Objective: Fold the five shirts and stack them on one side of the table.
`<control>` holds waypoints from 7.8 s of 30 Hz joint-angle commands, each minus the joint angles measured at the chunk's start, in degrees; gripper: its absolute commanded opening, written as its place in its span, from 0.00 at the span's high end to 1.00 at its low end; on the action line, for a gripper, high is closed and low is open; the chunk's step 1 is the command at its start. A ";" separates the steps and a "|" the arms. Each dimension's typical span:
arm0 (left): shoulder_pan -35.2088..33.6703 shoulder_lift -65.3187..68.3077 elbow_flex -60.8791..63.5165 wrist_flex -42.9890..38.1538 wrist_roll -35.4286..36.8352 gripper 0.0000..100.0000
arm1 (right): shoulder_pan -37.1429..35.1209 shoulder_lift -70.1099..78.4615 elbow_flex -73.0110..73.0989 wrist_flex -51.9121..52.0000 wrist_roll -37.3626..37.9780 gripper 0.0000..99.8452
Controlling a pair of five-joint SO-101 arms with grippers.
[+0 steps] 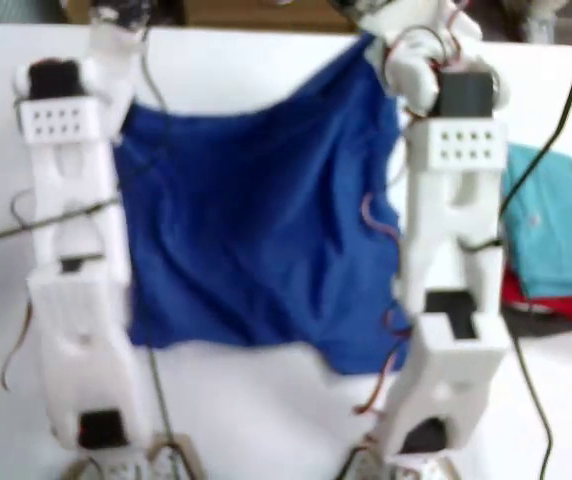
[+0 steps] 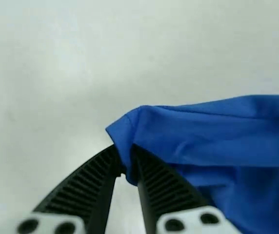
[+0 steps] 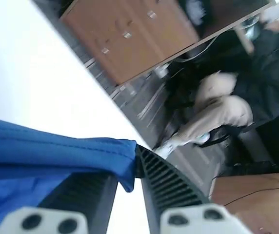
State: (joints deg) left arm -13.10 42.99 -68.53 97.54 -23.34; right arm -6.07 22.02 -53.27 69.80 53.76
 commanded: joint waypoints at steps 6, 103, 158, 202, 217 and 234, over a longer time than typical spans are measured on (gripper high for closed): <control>-0.88 -5.63 1.98 5.01 -2.11 0.98 | 0.13 -4.26 -0.88 19.21 -0.35 0.98; 0.53 -47.47 62.99 3.69 -5.98 0.80 | 12.88 -100.53 102.51 3.65 7.91 0.79; -0.62 -0.18 33.63 -1.23 -2.02 0.96 | 8.92 -2.15 60.13 -30.64 -8.18 0.98; 1.41 -40.18 84.09 4.66 -41.67 0.83 | 10.24 -22.20 58.64 -9.54 -12.04 0.85; 6.86 -45.27 79.43 -8.88 -27.96 0.83 | 6.02 -21.76 58.64 -10.42 -12.13 0.85; 3.60 -26.64 79.43 -7.74 -33.05 0.83 | 11.03 -22.02 57.76 -6.20 -8.79 0.85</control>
State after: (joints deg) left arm -5.71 20.13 12.97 86.90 -54.20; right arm 3.96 0.57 7.30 60.66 41.98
